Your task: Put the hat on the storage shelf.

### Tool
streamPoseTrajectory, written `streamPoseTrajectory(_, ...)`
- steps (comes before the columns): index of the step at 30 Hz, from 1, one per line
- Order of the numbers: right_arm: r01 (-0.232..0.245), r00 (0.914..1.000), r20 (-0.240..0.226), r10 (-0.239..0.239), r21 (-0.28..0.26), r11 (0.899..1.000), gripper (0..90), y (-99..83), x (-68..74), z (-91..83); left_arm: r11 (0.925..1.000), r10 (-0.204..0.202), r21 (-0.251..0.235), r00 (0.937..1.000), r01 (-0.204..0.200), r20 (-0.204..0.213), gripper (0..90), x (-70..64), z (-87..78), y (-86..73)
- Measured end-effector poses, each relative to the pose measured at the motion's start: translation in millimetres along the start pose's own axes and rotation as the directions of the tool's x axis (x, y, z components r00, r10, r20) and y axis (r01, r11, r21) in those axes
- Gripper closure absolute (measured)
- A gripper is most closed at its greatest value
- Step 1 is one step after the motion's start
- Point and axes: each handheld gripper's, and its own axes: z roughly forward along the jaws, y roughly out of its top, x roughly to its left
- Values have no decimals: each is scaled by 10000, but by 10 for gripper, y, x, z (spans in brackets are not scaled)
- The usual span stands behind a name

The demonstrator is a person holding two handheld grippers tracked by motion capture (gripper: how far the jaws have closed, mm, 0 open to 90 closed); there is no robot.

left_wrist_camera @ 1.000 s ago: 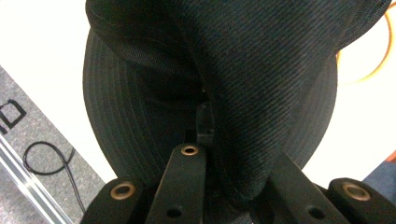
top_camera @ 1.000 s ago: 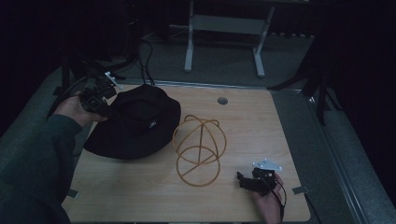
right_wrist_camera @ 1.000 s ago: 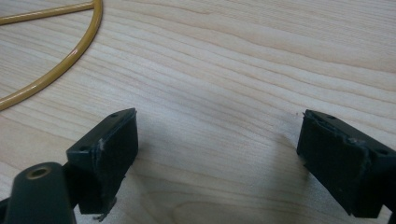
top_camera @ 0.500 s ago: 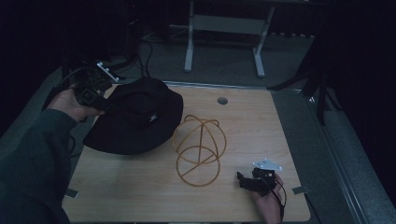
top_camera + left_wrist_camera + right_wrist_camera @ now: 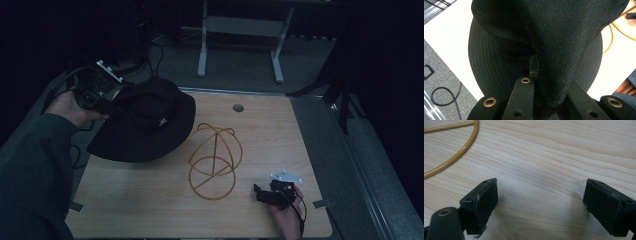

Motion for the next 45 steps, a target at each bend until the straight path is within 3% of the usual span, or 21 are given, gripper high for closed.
streamPoseTrajectory(20,32,10000,-2,-32,7,10000,124,-1,-2,0,9982,208,-565,9996,-196,202,882,-9,-290,35)
streamPoseTrajectory(27,30,10000,-3,-30,8,10000,124,-1,-2,0,9944,390,-1003,9975,-330,583,881,-47,-320,51)
streamPoseTrajectory(45,31,10000,4,-31,-17,10000,124,-1,-2,1,9829,681,-1765,9938,-517,882,881,-95,-505,74)
